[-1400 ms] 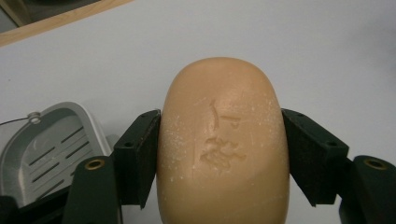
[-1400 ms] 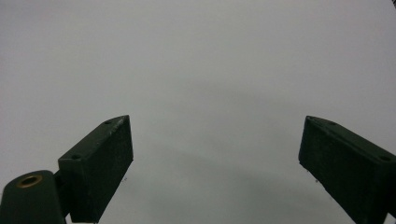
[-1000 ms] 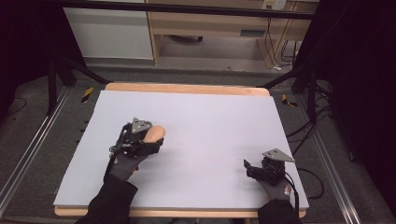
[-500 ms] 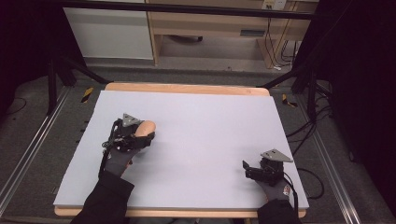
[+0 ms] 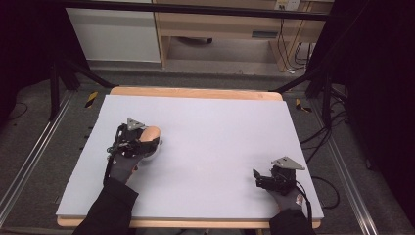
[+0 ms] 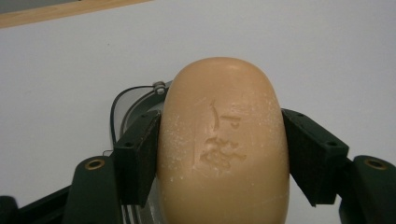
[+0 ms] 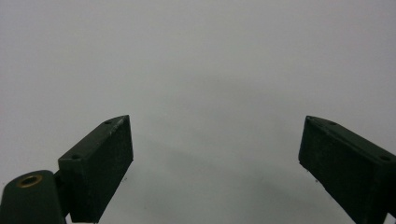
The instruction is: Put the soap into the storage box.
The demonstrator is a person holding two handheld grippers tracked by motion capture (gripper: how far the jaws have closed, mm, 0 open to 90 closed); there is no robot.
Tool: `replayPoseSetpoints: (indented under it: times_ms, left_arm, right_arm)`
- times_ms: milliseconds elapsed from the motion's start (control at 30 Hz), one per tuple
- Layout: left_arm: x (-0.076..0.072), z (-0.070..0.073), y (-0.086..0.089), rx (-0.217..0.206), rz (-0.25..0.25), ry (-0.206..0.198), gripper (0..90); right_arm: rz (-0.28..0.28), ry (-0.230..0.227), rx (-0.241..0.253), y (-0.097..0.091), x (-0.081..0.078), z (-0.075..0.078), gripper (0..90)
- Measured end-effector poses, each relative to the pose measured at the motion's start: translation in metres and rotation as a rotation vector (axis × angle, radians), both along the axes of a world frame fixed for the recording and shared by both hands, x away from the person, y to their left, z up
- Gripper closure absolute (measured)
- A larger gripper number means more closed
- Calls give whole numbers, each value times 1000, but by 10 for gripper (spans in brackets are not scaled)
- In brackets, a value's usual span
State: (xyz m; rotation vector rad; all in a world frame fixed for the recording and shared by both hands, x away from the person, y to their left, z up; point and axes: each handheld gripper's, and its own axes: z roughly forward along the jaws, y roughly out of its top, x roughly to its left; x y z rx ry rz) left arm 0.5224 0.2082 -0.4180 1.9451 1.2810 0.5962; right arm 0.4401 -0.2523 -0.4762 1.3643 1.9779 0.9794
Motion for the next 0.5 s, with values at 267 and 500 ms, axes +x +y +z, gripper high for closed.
replayPoseSetpoints:
  times_ms: [267,500]
  left_arm:
    - [4,-7,2,6,17,12,318]
    - [6,-11,5,25,24,27,318]
  right_arm:
    - [0,4,-2,0,0,0,102]
    - [1,4,-2,0,0,0,102]
